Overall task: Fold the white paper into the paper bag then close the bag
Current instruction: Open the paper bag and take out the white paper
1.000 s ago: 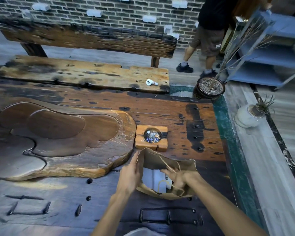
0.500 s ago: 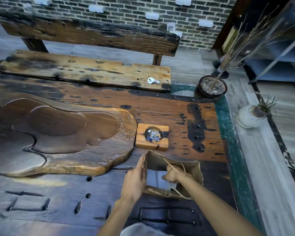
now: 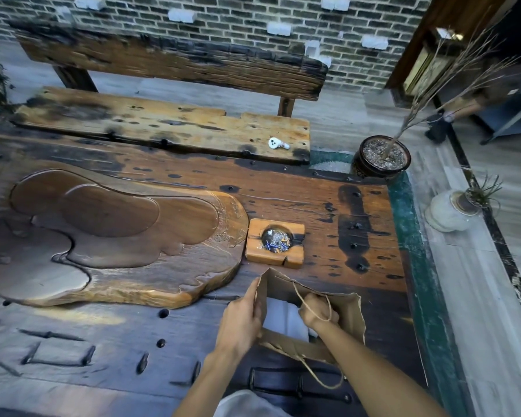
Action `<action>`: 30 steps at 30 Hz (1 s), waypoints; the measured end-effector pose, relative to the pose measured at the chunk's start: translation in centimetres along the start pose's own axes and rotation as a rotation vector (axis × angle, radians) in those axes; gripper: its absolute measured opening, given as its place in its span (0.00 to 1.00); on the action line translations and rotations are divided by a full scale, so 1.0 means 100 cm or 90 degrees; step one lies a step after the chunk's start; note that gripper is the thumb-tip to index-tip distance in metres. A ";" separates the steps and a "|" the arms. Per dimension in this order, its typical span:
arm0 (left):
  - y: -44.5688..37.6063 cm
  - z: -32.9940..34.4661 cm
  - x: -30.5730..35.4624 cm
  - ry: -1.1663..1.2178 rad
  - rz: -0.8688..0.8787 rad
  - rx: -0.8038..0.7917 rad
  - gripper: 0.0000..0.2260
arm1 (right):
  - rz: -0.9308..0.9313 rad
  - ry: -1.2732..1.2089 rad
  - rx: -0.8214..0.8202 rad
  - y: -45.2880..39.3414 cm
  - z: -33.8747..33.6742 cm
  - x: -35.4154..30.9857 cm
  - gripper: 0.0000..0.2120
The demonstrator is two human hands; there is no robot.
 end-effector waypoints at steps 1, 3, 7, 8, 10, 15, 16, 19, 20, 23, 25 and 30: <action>0.000 0.000 0.001 0.007 0.002 0.003 0.28 | -0.006 0.003 -0.015 0.001 -0.001 0.000 0.15; -0.001 0.000 0.001 0.012 0.002 0.008 0.28 | -0.035 -0.013 -0.043 0.003 -0.002 0.001 0.12; -0.004 0.001 0.001 0.024 -0.014 -0.002 0.27 | -0.092 -0.060 -0.078 0.004 -0.011 0.006 0.08; -0.005 0.001 0.001 0.026 -0.021 -0.002 0.28 | -0.112 -0.068 -0.083 0.008 -0.018 0.009 0.10; -0.006 0.000 0.003 0.040 -0.030 -0.004 0.30 | -0.169 -0.058 -0.085 0.021 -0.036 0.013 0.12; -0.006 -0.010 0.015 0.099 -0.012 -0.012 0.37 | -0.285 0.004 -0.106 0.057 -0.082 0.029 0.06; -0.006 -0.014 0.021 0.101 0.002 -0.011 0.37 | -0.303 0.020 -0.106 0.064 -0.091 0.032 0.06; -0.004 -0.025 0.037 0.098 0.070 0.007 0.34 | -0.329 0.020 -0.114 0.090 -0.118 0.038 0.08; -0.004 -0.029 0.043 0.095 0.090 0.017 0.33 | -0.326 -0.014 -0.132 0.098 -0.127 0.040 0.07; 0.001 -0.045 0.063 0.056 0.156 0.064 0.27 | -0.315 -0.138 -0.162 0.127 -0.156 0.047 0.04; 0.006 -0.057 0.079 0.080 0.193 0.092 0.22 | -0.320 -0.221 -0.173 0.142 -0.174 0.051 0.04; 0.019 -0.082 0.112 0.330 0.194 -0.047 0.23 | -0.320 -0.451 -0.208 0.171 -0.208 0.057 0.06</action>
Point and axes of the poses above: each hand's wrist, its own y-axis away from the middle knuckle, its own z-axis out of the palm, x = y × z, the point moved 1 cm from there along -y, towards the middle knuckle, and after that the axes turned 5 degrees about z, right-handed, at the moved point
